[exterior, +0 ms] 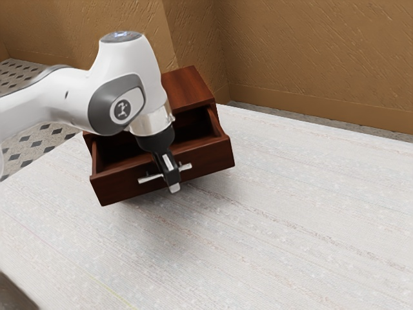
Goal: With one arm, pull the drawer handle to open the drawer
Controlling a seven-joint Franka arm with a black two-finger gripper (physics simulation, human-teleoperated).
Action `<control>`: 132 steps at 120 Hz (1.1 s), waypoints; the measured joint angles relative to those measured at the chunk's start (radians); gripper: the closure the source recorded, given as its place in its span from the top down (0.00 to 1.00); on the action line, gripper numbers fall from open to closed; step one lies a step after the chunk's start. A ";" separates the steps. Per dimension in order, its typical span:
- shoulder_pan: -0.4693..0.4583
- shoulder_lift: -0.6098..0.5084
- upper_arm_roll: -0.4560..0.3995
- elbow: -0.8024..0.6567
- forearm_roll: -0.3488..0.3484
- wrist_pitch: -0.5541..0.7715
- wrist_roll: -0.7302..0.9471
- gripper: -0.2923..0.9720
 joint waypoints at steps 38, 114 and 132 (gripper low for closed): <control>0.006 -0.010 -0.011 -0.008 0.000 0.002 -0.021 0.37; 0.013 -0.013 -0.020 -0.002 0.009 -0.002 -0.045 0.40; 0.000 -0.024 -0.013 0.001 0.008 -0.009 -0.049 0.40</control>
